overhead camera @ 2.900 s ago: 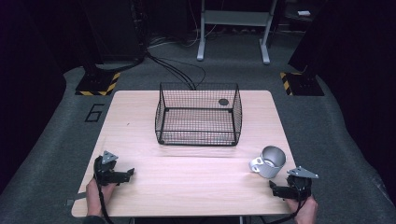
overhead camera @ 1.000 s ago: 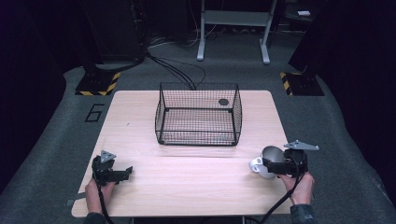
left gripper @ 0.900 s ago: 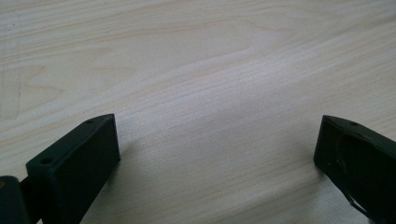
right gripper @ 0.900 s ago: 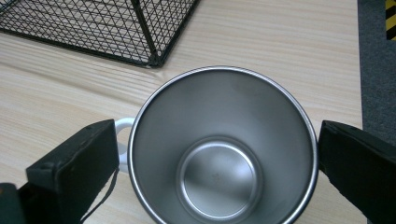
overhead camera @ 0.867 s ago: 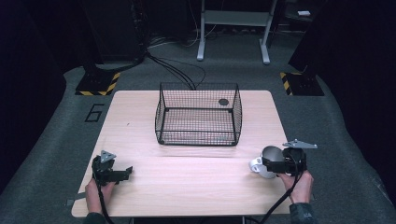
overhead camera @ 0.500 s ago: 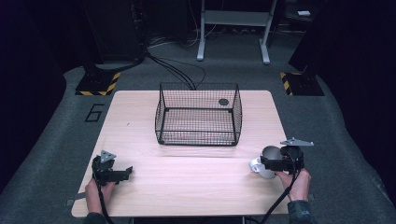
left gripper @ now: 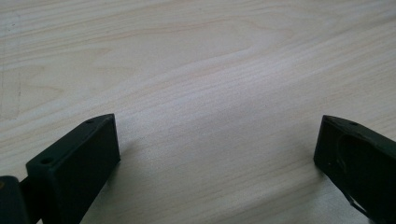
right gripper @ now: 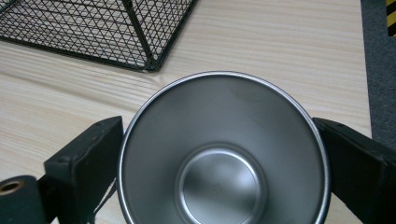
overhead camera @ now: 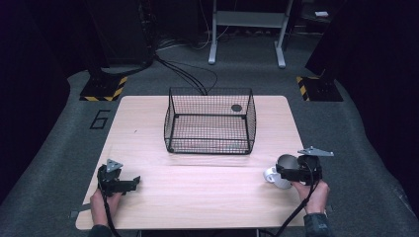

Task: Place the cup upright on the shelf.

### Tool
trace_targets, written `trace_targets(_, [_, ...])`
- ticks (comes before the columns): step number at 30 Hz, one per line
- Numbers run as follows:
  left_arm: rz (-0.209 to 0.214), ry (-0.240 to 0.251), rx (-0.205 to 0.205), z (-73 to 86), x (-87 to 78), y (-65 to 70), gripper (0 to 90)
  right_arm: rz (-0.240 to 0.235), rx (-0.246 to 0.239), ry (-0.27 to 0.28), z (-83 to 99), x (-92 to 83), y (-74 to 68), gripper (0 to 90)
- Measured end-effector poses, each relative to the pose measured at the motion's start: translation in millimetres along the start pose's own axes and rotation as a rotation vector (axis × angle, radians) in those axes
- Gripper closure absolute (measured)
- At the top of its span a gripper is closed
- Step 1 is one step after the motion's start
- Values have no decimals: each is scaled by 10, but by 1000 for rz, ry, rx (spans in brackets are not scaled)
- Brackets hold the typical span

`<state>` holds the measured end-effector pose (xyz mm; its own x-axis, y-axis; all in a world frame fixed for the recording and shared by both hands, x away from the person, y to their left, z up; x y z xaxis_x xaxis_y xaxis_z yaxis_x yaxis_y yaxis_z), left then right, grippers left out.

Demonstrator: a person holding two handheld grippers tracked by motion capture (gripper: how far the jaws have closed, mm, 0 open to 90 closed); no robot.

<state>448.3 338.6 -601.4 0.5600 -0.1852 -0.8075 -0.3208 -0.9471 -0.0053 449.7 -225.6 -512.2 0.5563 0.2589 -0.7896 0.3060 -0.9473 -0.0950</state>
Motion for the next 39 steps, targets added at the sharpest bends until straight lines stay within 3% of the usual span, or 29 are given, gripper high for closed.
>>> trace_targets(14, [0, 1, -3, -1, 1, 1, 1, 1, -19, 8, -18, -17, -10, 59])
trace_targets(22, [-1, 2, -3, -1, 1, 1, 1, 1, -30, 24, -87, -114, -51, 59])
trace_targets(32, [-1, 6, -23, -26, 20, 5, 1, -15, -73, 19, -189, -162, -222, 59])
trace_targets(39, [25, 7, 18, -67, 49, 5, 0, -33, -101, 14, -250, -146, -354, 59])
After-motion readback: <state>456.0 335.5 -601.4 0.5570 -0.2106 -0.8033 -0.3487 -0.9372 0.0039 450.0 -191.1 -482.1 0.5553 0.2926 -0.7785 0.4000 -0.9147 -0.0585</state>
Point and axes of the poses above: each handheld gripper's, and its own axes: x roughly forward along the jaws, z roughly out of its underside, y roughly to its right, the point moved 10 cm from there along x, roughly forward along the jaws, and after that the axes turned 10 degrees about -y, right-handed, at the moved point
